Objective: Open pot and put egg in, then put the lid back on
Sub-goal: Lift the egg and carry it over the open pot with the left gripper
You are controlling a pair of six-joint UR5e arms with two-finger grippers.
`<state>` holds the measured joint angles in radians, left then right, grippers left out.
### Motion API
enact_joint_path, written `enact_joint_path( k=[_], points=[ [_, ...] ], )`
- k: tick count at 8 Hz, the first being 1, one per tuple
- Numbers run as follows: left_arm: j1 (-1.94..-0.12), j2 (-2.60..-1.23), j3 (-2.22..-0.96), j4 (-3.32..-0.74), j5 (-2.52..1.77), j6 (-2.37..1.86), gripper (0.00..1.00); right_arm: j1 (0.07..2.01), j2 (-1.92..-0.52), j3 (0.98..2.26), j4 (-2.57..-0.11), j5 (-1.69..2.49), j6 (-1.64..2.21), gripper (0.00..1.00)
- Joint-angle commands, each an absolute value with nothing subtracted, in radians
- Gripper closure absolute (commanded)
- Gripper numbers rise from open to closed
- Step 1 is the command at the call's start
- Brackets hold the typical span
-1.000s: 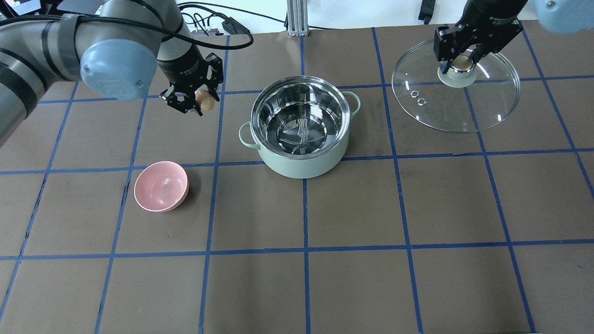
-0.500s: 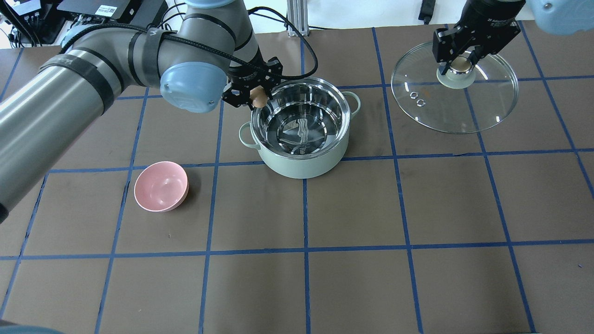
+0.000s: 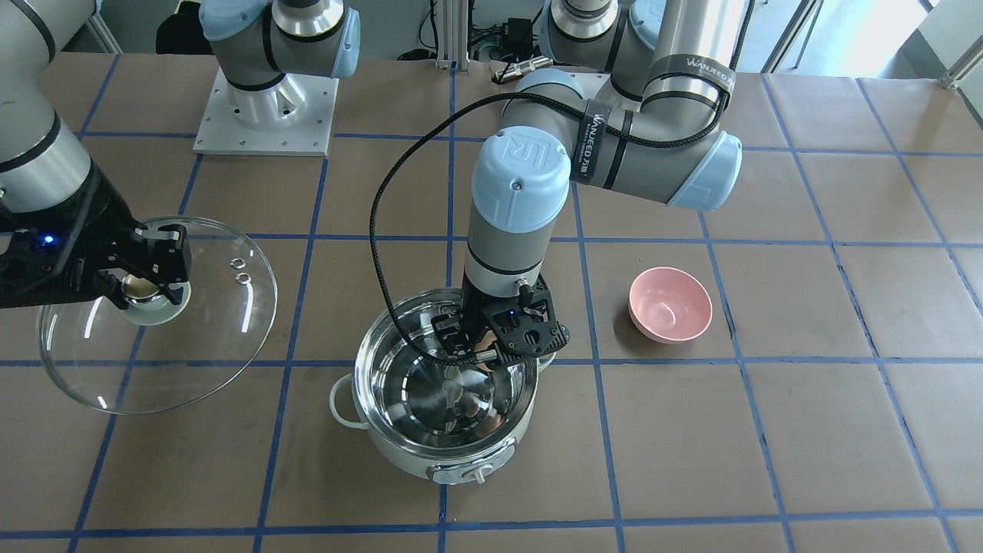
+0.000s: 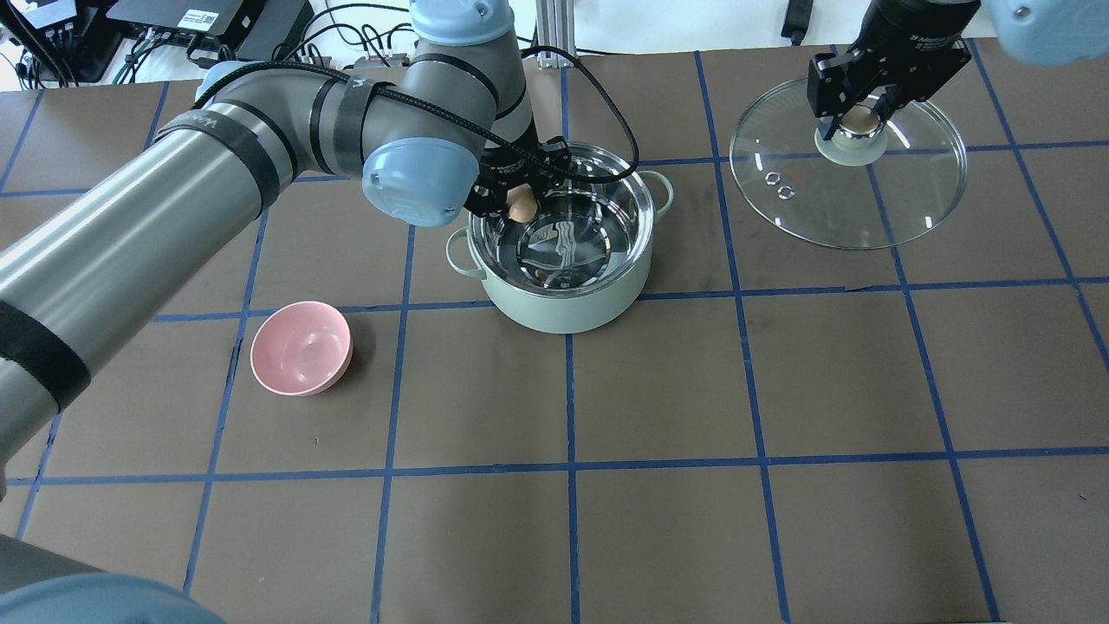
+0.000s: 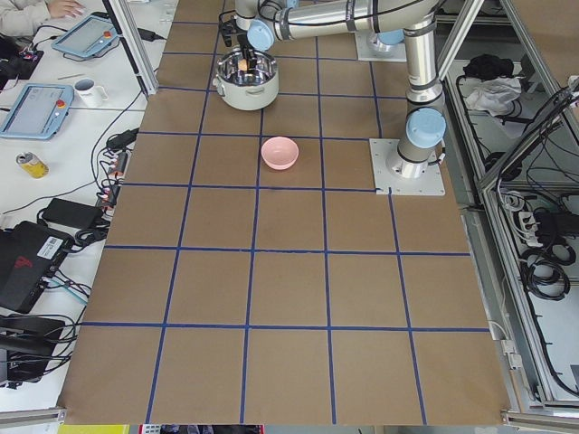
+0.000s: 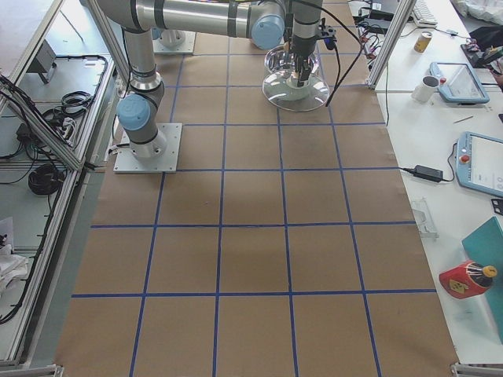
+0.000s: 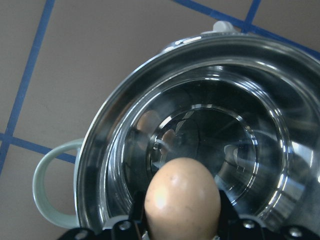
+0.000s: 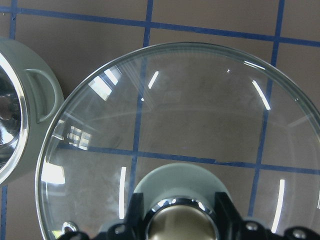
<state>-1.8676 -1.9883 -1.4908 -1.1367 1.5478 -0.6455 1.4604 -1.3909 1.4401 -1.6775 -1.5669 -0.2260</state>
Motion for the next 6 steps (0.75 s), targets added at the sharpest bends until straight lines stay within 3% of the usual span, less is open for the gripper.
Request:
enact_joint_path(
  k=[1, 6],
  points=[
    [-1.894, -2.019, -1.489, -1.132, 1.552, -0.507, 1.0, 1.462, -1.391, 1.443, -1.681, -1.566, -0.218, 1.0],
    [-1.902, -2.098, -1.479, -1.004, 1.611, -0.371, 1.0, 1.463, -1.391, 1.445, -1.681, -1.565, -0.218, 1.0]
  ],
)
